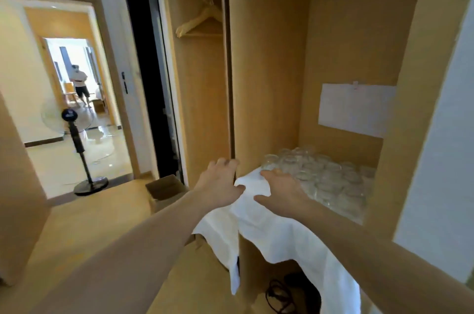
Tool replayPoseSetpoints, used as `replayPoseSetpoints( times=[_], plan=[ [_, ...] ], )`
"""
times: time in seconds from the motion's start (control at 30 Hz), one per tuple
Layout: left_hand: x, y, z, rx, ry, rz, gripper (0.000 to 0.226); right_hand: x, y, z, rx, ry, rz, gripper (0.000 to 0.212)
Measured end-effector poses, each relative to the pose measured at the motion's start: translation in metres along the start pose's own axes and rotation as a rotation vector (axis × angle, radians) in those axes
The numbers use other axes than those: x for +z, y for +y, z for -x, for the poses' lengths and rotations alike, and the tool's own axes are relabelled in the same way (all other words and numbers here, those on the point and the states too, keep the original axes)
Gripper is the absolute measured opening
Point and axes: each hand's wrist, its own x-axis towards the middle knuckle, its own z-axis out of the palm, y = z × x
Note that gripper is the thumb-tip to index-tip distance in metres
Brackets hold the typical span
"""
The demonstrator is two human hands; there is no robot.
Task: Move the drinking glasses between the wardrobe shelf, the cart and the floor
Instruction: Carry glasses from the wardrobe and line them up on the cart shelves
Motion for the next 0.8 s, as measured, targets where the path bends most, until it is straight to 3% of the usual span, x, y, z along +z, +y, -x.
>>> replayPoseSetpoints(
  times=[0.27, 0.53, 0.8],
  plan=[
    [0.025, -0.031, -0.058, 0.183, -0.055, 0.047, 0.065, 0.013, 0.001, -0.043, 0.125, 0.034, 0.027, 0.074],
    [0.044, -0.052, -0.100, 0.224, -0.109, 0.109, 0.066, 0.024, 0.013, -0.083, 0.190, -0.024, 0.098, 0.068],
    [0.048, -0.067, -0.160, 0.209, -0.115, 0.030, 0.063, 0.024, 0.027, -0.151, 0.146, 0.038, -0.055, 0.061]
  ],
)
